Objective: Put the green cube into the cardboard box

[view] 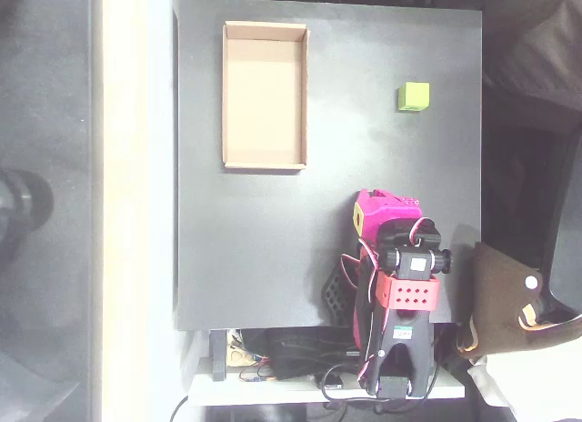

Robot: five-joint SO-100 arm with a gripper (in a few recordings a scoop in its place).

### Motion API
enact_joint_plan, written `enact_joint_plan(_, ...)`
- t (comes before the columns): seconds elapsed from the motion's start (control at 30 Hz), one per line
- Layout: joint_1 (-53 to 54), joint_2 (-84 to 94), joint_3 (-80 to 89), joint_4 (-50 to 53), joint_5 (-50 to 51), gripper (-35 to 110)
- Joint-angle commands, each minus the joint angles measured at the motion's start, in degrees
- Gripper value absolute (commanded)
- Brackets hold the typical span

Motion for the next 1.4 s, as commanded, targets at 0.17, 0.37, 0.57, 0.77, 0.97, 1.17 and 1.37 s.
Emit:
enact_joint_plan(0.17,0.4,-0.4,-1.7,1.6,0.1,6)
enact_joint_plan(0.37,0.4,-4.1,-7.6,1.6,0.1,6)
enact_joint_plan(0.57,0.4,-13.0,-20.1,1.6,0.1,6)
enact_joint_plan(0.77,0.4,-24.7,-36.6,1.6,0.1,6)
enact_joint_plan(0.97,0.4,-37.3,-53.3,1.6,0.1,6)
enact_joint_plan(1.17,0.4,-48.9,-69.7,1.5,0.1,6)
enact_joint_plan(1.37,0.9,-60.1,-85.1,1.5,0.1,6)
